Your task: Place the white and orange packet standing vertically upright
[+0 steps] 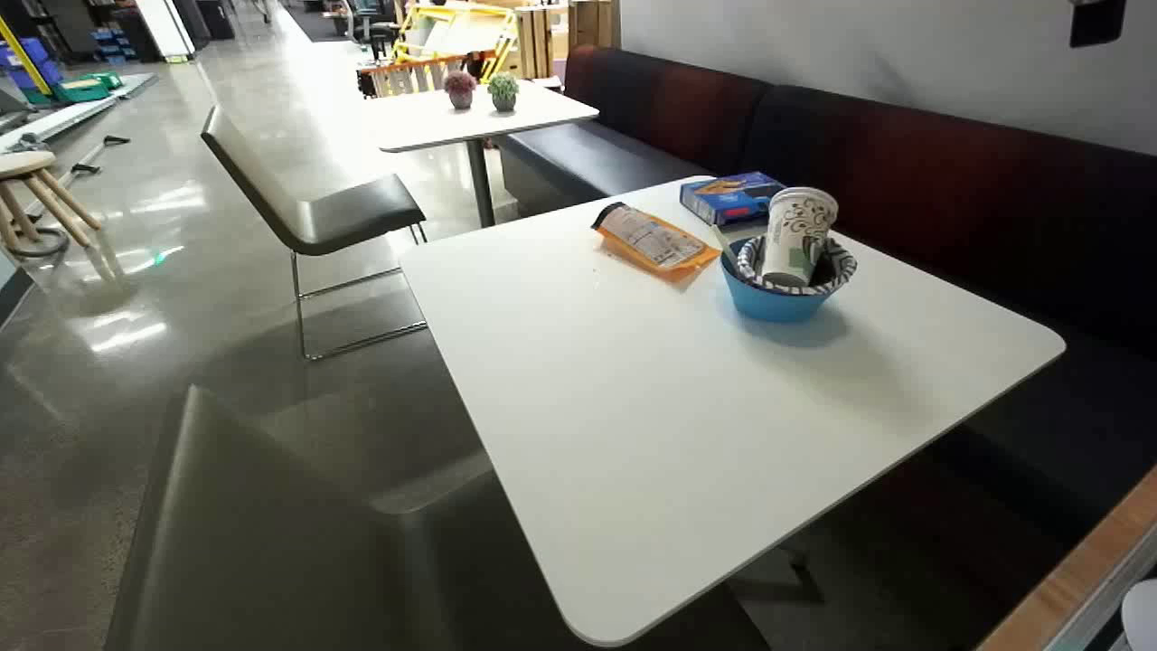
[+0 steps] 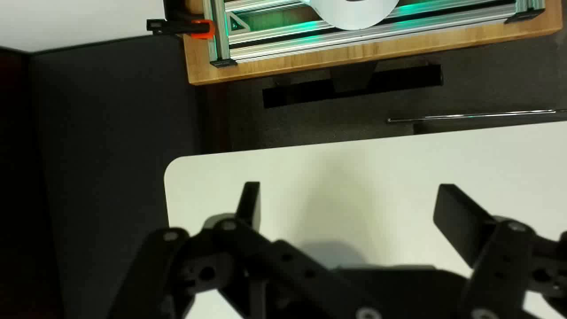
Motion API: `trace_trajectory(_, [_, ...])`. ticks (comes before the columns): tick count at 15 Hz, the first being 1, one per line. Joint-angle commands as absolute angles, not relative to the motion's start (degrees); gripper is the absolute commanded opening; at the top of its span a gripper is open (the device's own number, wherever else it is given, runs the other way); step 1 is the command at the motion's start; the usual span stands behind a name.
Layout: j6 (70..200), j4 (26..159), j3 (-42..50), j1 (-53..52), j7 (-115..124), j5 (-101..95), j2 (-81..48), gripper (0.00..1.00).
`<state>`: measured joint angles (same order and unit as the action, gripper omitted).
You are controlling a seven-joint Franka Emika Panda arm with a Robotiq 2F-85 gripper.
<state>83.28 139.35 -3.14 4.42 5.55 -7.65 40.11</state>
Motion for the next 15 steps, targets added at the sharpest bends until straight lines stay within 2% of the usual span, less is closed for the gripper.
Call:
trace_trajectory(1, [83.1, 139.2, -2.4, 3.4, 6.1, -8.0, 40.0, 1.0])
trace_trajectory(5, [83.1, 139.2, -2.4, 3.4, 6.1, -8.0, 40.0, 1.0])
trace_trajectory(15, [100.0, 127.5, -9.7, -2.0, 2.0, -30.4, 17.9, 1.0])
